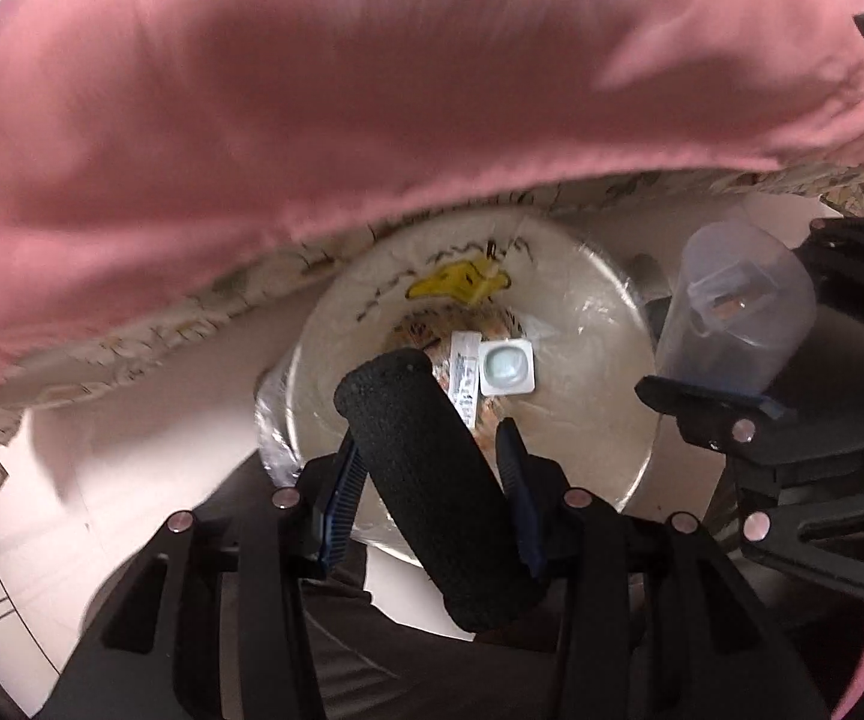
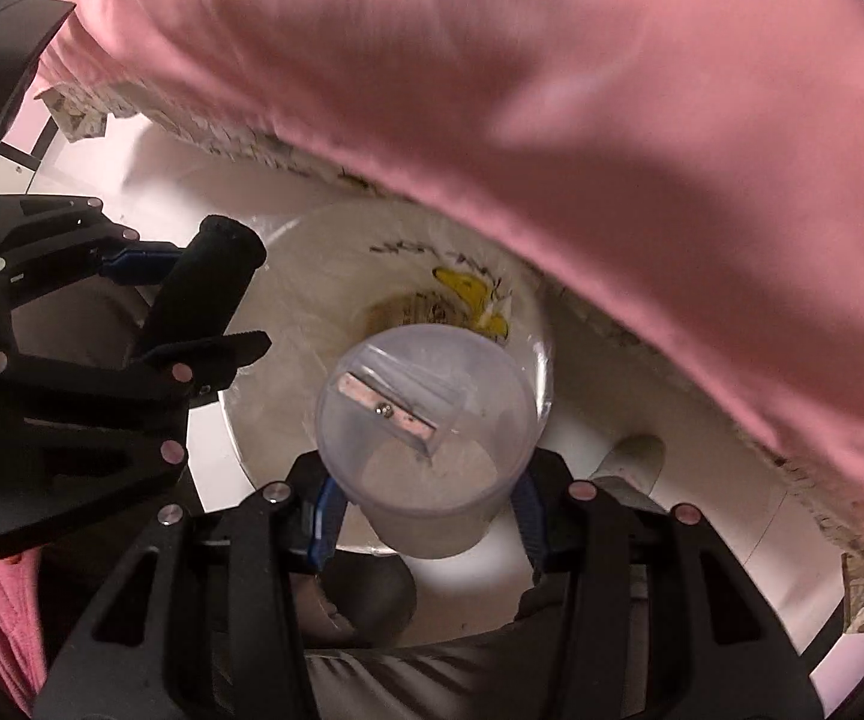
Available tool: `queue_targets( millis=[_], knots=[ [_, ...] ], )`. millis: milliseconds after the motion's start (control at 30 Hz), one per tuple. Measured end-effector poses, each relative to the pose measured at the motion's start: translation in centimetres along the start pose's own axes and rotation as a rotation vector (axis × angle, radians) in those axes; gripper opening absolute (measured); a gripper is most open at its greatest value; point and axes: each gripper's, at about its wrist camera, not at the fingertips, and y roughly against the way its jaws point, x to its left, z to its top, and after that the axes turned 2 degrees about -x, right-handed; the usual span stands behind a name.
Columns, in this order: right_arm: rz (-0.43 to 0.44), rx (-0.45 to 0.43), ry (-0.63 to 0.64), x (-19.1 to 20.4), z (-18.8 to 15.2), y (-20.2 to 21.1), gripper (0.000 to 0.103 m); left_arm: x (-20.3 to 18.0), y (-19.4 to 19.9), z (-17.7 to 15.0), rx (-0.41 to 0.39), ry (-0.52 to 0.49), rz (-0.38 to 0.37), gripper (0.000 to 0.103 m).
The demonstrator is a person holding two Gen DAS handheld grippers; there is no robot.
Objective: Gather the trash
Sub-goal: 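Carry the black foam tube and clear cup in both grippers over the bin, then open both grippers to drop the foam tube and cup into the bin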
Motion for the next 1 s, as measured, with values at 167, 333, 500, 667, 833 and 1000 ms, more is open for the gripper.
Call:
queue_targets(
  millis=[167,333,500,667,833,1000],
  knots=[
    [0.008,0.039,-0.015,0.0,-0.2,-2.1,0.048,0.5,-2.2,-0.3,0.044,0.038,-0.02,0.046],
    [0.009,0.073,-0.025,-0.3,-0.2,-4.3,0.048,0.6,-4.6,-0.2,0.076,0.048,-0.026,0.046],
    [0.011,0.105,-0.02,-0.5,0.0,-6.0,0.048,1.1,-6.9,0.1,0.12,0.079,-0.057,0.046],
    [0.031,0.135,-0.034,-1.1,-0.1,-7.6,0.048,1.5,-9.1,0.8,0.148,0.115,-0.079,0.046],
    [0.081,0.169,-0.069,-1.6,-0.2,-10.0,0.048,1.6,-11.1,1.2,0.184,0.13,-0.101,0.047],
    [0.093,0.205,-0.088,-1.4,-0.2,-11.8,0.048,1.6,-12.4,1.3,0.214,0.145,-0.126,0.047]
  ],
)
